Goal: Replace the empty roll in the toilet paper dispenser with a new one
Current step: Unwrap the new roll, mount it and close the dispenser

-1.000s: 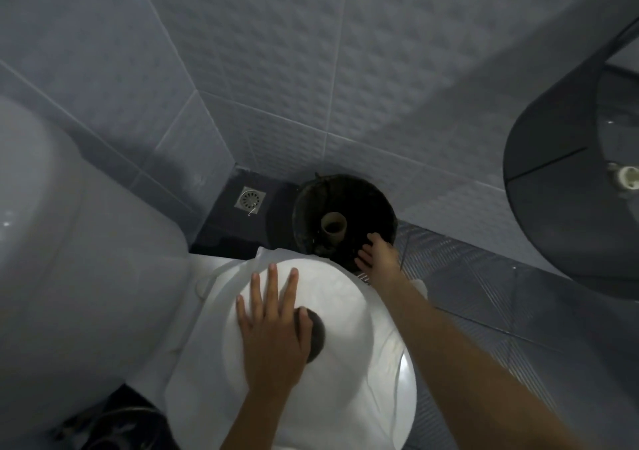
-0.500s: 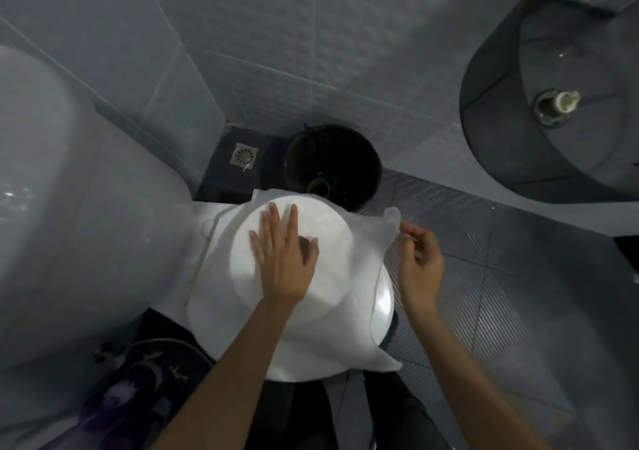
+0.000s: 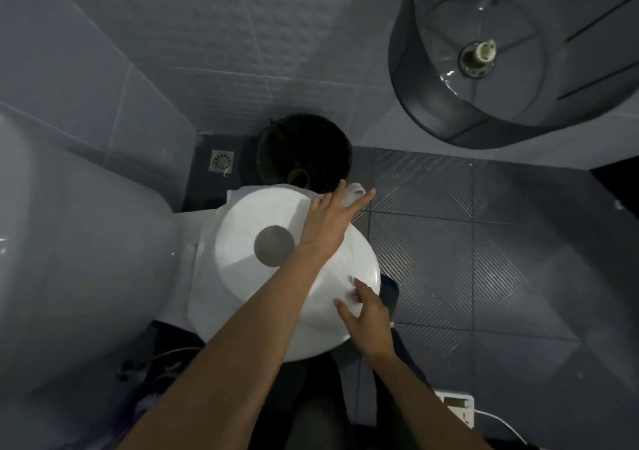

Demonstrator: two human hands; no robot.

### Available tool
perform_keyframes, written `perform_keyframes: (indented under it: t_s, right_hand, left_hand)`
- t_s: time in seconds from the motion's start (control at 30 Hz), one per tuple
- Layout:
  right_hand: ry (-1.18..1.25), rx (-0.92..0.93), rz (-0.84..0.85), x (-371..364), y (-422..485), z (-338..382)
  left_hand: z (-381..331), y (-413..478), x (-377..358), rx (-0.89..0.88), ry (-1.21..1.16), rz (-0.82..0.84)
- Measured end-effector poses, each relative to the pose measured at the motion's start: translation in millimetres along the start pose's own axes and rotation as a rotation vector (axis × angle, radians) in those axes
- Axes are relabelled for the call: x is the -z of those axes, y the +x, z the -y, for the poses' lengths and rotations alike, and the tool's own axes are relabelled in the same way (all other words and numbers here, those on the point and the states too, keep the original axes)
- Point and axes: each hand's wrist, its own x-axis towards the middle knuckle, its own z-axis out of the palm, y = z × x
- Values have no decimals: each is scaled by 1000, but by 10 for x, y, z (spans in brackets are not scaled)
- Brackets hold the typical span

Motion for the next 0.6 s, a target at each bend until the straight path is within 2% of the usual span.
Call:
perform_keyframes:
  t_s: [0.13, 0.23, 0.3, 0.4, 0.47, 0.6]
  right_hand:
    - [-26, 98, -64, -91, 6, 99]
    - [-115, 213, -52, -214, 11, 177]
    - [-170, 273, -50, -277, 14, 212]
    - [-195, 350, -62, -337, 8, 249]
    - [-192, 373, -76, -368, -6, 249]
    - [-176, 322, -120, -444, -107, 207]
  left_hand:
    - [210, -14, 81, -146, 33, 104]
    - [137, -27, 61, -51, -37, 11]
    - [38, -9, 31, -6, -54, 11]
    - [15, 12, -42, -90, 57, 60]
    - [123, 6, -27, -114, 53, 84]
    - [455, -56, 84, -167, 132, 10]
